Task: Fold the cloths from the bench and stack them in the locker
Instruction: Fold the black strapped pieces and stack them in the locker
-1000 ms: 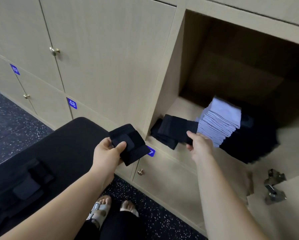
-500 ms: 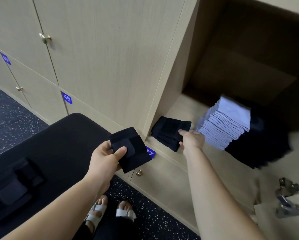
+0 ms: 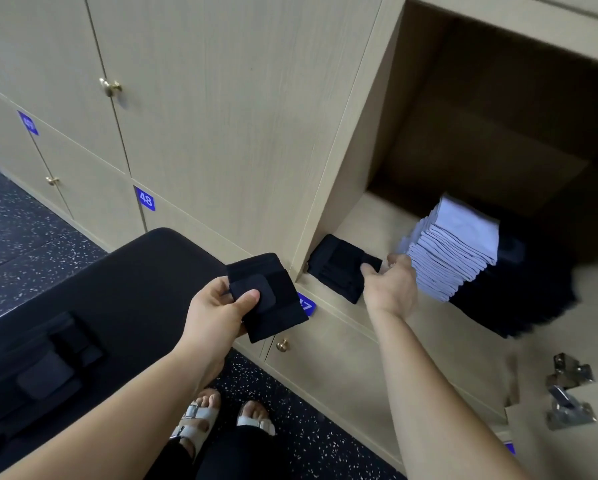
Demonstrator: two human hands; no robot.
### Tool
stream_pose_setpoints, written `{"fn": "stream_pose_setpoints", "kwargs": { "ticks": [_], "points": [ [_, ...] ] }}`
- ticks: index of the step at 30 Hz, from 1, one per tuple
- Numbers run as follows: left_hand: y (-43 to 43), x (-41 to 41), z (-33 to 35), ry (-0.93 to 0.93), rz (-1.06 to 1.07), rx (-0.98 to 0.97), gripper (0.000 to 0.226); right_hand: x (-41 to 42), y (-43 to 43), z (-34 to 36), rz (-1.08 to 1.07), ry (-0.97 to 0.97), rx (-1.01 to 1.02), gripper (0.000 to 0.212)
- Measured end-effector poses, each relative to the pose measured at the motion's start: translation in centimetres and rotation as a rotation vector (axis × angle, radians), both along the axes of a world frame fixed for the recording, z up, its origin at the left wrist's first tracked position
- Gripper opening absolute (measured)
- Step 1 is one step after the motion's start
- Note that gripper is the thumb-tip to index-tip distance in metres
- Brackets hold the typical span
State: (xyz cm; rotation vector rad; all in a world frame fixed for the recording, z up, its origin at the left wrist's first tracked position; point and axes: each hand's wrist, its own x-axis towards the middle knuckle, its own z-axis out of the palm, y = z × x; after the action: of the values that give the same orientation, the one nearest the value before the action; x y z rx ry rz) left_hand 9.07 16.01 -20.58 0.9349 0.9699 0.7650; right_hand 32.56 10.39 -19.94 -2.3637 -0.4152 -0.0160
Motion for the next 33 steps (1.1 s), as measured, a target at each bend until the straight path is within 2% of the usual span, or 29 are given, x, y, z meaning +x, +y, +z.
{"fn": "stream_pose_setpoints", "kwargs": {
  "ticks": [3, 5, 7, 10, 12, 16, 19, 21, 23, 25, 29, 33],
  "points": [
    [-0.6, -0.4, 1.3, -0.007, -0.025, 0.027, 0.021, -2.1, -1.1, 2.0, 0.124, -0.019, 0.105, 0.027],
    [-1.3, -0.8, 2.3, -0.002, -0.049, 0.049, 0.019, -4.4, -1.5, 3.3, 0.305, 0.08, 0.164, 0.018],
    [-2.3, -1.3, 3.2, 0.004, -0.082, 0.064, 0.018, -7.1, -2.2, 4.8, 0.517, 0.239, 0.181, 0.026],
    [-3.7, -2.5, 4.6, 0.009, -0.19, 0.085, 0.023, -9.9, -3.5, 6.6, 0.748, 0.384, 0.17, 0.053],
    [-4.6, -3.5, 5.7, 0.016, -0.276, 0.092, 0.024, -10.7, -4.5, 7.4, 0.813, 0.404, 0.101, 0.052],
    [-5.6, -5.2, 7.2, 0.022, -0.27, 0.054, 0.03, -11.6, -6.7, 8.3, 0.802, 0.458, 0.034, 0.033],
    [-5.9, -6.2, 7.5, -0.032, -0.261, -0.074, 0.032, -12.6, -8.7, 8.5, 0.675, 0.453, 0.157, 0.017],
    [-6.3, -6.6, 7.5, -0.004, -0.249, -0.09, 0.018, -13.4, -10.0, 7.9, 0.541, 0.498, 0.271, 0.008],
    [-6.8, -6.6, 7.4, 0.053, -0.235, -0.032, 0.01, -14.0, -11.1, 7.4, 0.479, 0.596, 0.304, 0.004],
    [-7.2, -6.1, 7.5, 0.107, -0.242, 0.049, 0.013, -14.1, -11.9, 6.8, 0.478, 0.662, 0.317, 0.005],
    [-7.3, -4.3, 7.4, 0.188, -0.253, 0.182, 0.015, -13.0, -12.5, 6.5, 0.425, 0.613, 0.405, 0.019],
    [-6.7, -1.9, 6.6, 0.4, -0.229, 0.498, 0.031, -11.0, -11.8, 6.0, 0.352, 0.57, 0.477, 0.013]
  ]
}}
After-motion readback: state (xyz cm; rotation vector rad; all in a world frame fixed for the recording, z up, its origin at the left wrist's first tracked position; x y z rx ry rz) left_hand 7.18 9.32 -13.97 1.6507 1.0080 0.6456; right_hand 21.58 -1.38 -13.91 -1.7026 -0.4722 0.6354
